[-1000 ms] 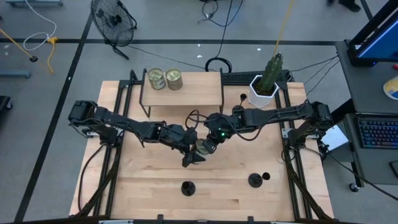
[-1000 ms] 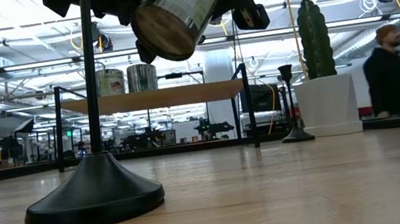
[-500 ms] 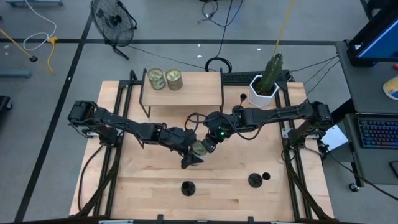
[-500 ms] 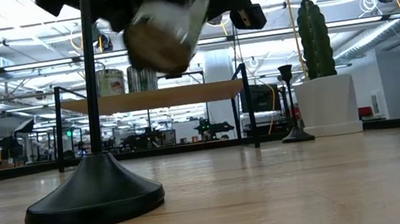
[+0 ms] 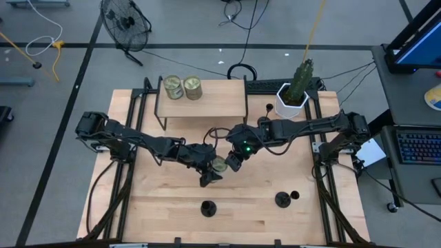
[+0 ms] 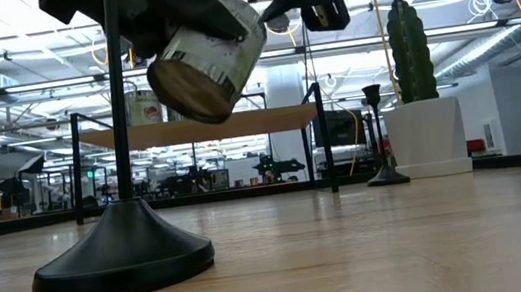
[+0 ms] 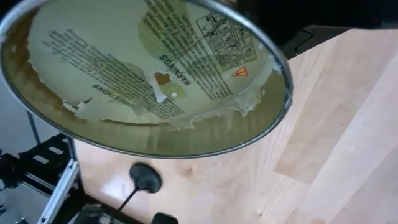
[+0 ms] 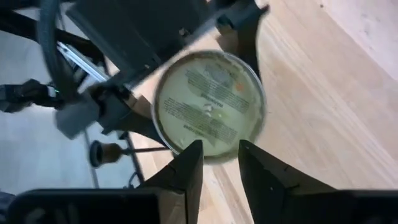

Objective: Pick & Place candle stick holders
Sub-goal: Put the silver scented candle on the shelf

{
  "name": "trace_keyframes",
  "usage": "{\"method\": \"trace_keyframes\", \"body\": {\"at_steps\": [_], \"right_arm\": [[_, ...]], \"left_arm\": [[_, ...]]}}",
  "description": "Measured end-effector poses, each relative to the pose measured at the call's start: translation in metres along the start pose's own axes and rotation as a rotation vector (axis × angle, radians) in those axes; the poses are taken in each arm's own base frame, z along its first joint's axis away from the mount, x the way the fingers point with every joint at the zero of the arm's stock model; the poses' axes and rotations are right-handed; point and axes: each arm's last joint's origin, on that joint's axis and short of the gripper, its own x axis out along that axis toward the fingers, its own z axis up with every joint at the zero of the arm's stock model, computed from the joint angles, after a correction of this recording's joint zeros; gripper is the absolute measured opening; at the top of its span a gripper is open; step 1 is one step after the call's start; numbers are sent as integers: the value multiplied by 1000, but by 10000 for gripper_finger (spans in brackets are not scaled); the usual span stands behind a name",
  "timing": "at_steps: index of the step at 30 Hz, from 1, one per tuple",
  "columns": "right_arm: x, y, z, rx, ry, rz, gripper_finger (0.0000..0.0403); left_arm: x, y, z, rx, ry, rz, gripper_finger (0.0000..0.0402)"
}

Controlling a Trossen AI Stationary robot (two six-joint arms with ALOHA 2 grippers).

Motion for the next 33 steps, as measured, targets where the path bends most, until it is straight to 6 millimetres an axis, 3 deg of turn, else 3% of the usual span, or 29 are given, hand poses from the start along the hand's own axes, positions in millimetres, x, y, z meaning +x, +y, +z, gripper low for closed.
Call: {"method": "trace_keyframes", "body": {"at_steps": [8,24,33], "right_arm": [[-20,-13,-14,-52,88,-171,89],[-70,-18,-30,-292,55,-374,85],[-102,-35,-53,-319,-9,-364,22]], "left_arm": [[-7,0,3,-39,-21,30,357],[-67,-3,24,-53,-265,265,357],[-79,5,34,-82,-380,394,356]]}}
